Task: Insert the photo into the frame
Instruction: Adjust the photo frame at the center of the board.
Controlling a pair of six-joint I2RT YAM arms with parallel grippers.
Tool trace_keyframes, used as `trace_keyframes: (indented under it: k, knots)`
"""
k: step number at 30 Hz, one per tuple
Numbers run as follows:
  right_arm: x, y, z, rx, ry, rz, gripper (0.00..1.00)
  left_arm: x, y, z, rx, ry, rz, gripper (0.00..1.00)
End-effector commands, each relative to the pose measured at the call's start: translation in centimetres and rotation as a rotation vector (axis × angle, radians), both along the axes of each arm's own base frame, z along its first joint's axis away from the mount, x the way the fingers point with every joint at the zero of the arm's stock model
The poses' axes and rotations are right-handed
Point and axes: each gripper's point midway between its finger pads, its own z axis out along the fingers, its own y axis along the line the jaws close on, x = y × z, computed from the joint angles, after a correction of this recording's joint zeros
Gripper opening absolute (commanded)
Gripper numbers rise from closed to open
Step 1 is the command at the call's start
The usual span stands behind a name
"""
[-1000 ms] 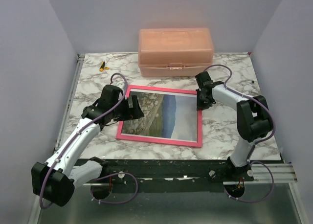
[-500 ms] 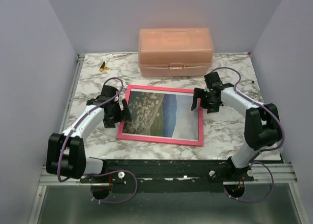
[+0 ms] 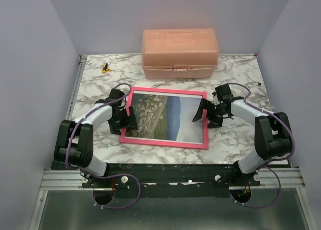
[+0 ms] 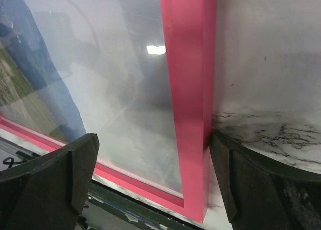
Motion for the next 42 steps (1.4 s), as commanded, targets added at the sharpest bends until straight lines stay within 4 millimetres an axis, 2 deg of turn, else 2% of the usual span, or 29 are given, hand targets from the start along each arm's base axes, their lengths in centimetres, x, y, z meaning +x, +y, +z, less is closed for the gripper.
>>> trace_keyframes:
  k: [1,6,10,13,17,20,24,26,30,32,35,39,42]
  knots:
    - [2.0,2.0,-0.4,0.074,-0.016,0.054,1.0,-1.4,-3.5,0.3,-0.138,0.02,-0.061,0.88]
    - [5.1,2.3,-0.1,0.049,-0.039,0.08,1.0,-5.0,-5.8,0.7,-0.191,0.034,-0.117,0.87]
    - [7.3,2.3,-0.4,0.012,-0.04,0.09,1.0,-9.3,-7.9,0.7,-0.217,0.074,-0.181,0.87]
    - [8.3,2.0,-1.0,-0.025,-0.033,0.093,1.0,-12.9,-9.3,0.6,-0.244,0.096,-0.23,0.87]
    - [8.4,1.5,-1.5,-0.062,-0.032,0.094,1.0,-16.2,-10.7,1.3,-0.277,0.106,-0.285,0.87]
    - [8.2,1.2,-1.8,-0.079,-0.03,0.096,1.0,-17.3,-11.7,2.3,-0.298,0.075,-0.317,0.87]
    - [8.0,-0.6,-1.5,-0.17,-0.051,0.067,1.0,-17.8,-12.8,3.1,-0.317,0.067,-0.365,0.87]
    - [8.1,-1.7,-0.6,-0.226,-0.082,0.033,1.0,-17.9,-13.2,3.2,-0.312,0.067,-0.394,0.88]
    - [8.1,-4.0,2.7,-0.322,-0.165,-0.054,1.0,-17.9,-14.7,3.3,-0.322,0.08,-0.448,0.88]
    - [7.8,-5.4,4.5,-0.372,-0.207,-0.117,1.0,-17.9,-15.4,3.5,-0.315,0.086,-0.476,0.88]
    - [6.0,-6.4,5.6,-0.392,-0.21,-0.172,1.0,-17.9,-16.4,3.9,-0.314,0.081,-0.513,0.89]
    - [2.2,-5.1,5.7,-0.298,-0.129,-0.135,1.0,-18.4,-17.4,4.7,-0.331,0.075,-0.575,0.89]
    - [-1.0,-4.1,4.8,-0.222,-0.055,-0.127,1.0,-19.2,-16.7,4.6,-0.32,0.086,-0.6,0.91]
